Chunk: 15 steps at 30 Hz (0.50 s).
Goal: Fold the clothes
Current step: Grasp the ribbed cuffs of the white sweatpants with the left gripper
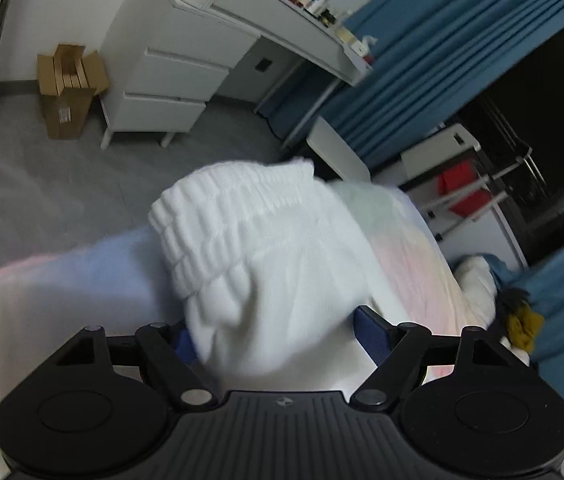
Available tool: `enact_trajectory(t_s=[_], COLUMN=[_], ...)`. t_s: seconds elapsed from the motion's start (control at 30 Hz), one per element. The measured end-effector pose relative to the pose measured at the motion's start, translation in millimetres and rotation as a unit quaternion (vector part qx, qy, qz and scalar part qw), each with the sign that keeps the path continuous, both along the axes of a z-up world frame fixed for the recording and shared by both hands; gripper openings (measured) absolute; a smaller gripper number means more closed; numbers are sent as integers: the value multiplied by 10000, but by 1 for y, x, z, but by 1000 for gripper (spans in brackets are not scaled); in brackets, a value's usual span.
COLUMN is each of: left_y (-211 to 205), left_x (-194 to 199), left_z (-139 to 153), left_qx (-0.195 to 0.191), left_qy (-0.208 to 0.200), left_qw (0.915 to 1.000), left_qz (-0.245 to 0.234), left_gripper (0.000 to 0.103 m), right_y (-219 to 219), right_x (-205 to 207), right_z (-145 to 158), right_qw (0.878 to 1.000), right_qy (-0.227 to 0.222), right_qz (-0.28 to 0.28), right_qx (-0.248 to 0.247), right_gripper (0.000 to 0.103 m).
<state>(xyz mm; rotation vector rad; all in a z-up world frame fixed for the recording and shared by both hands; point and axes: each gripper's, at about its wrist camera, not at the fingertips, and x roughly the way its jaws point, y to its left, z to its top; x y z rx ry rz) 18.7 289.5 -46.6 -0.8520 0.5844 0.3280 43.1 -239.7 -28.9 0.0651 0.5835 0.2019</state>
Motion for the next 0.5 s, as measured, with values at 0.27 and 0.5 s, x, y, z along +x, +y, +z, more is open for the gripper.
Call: enact_trajectory(t_s=[0.27, 0.5], left_y=[-40, -134], left_x=[20, 16], left_z=[34, 118], left_qx=[1234, 2230], left_qy=[-450, -1437], left_qw=[9913, 9618], left_qz=[-59, -683], left_gripper=[24, 20], right_y=[-3, -42], right_x=[7, 10], right_z=[-2, 29], right_qw=[9999, 9948], right_qy=[45, -191], right_qz=[-66, -477], right_qx=[147, 878], right_gripper=[69, 69])
